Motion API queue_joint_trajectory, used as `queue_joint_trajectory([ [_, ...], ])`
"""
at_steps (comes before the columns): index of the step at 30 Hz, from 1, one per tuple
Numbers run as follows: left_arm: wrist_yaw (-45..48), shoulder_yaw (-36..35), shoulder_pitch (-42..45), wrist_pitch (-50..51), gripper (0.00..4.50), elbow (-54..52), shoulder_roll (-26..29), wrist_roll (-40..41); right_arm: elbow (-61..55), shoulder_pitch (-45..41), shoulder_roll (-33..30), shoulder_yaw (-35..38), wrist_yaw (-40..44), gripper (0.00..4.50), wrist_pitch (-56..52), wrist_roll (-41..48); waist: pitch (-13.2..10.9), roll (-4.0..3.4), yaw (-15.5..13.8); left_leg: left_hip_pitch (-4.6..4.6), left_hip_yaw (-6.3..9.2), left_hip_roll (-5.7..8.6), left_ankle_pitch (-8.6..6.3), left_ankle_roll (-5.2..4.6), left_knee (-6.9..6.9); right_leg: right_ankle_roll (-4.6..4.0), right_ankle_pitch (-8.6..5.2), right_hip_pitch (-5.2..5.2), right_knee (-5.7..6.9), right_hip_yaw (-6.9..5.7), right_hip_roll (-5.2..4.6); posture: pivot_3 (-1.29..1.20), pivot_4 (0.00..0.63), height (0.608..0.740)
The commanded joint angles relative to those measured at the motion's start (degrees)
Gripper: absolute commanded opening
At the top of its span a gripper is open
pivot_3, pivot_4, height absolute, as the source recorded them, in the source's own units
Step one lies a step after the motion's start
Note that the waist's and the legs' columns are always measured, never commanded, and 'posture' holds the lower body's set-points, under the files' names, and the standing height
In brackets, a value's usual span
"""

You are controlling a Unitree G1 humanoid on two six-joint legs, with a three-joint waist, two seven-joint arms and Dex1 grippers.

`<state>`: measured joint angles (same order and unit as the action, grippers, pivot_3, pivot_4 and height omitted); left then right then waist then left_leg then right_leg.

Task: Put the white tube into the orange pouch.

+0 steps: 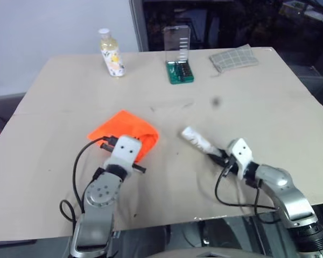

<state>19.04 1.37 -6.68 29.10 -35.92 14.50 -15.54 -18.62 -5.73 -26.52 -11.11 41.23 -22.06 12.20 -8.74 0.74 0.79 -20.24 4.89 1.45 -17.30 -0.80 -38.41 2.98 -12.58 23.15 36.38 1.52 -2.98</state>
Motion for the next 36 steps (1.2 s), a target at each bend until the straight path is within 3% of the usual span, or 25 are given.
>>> queue_joint_trajectory([
  [1,0.3,1.5,0.4,-0.9,0.0,-3.4,0.8,0.5,-5.4,-5.4,0.4,-3.8,1.8,0.25,-5.6,1.5,0.0,0.01,0.0,-0.04,0.03,0.0,0.0,0.0,0.0,0.0,0.0,0.01,-0.03,-0.03,0.0,0.0,0.15,0.74],
  [6,0.0,3.2,-0.1,-1.1,0.0,-4.4,1.1,0.4,-1.0,-10.9,3.4,-9.1,0.1,0.25,-8.9,-1.5,0.0,0.05,-0.2,-0.42,0.11,0.03,0.01,0.02,-0.01,-0.01,0.02,0.32,-0.1,-0.11,-0.04,0.0,0.15,0.74],
  [13,-1.4,1.9,0.0,0.5,0.0,-5.8,2.1,-0.4,0.6,-11.4,2.2,-14.2,3.0,0.25,-7.8,-3.9,0.0,0.04,-0.2,-0.63,0.1,0.12,0.11,0.2,0.05,-0.02,0.02,0.54,-0.15,-0.09,-0.15,0.0,0.15,0.74],
  [21,-0.2,5.0,-0.5,1.6,0.0,-8.7,2.8,-0.3,3.6,-15.0,7.3,-13.5,0.8,0.25,-9.4,-4.2,0.0,0.03,0.0,-0.6,0.1,0.11,0.04,0.09,0.08,-0.02,0.02,0.54,-0.13,-0.09,-0.12,0.0,0.15,0.74],
  [36,5.6,8.2,0.9,1.4,0.0,-7.3,7.0,4.6,21.2,-28.4,21.0,-12.1,-6.3,0.25,-11.2,-6.9,0.0,-0.01,0.1,-0.61,0.1,0.16,0.14,0.25,0.1,-0.02,0.03,0.62,-0.06,-0.06,-0.13,0.0,0.15,0.74],
])
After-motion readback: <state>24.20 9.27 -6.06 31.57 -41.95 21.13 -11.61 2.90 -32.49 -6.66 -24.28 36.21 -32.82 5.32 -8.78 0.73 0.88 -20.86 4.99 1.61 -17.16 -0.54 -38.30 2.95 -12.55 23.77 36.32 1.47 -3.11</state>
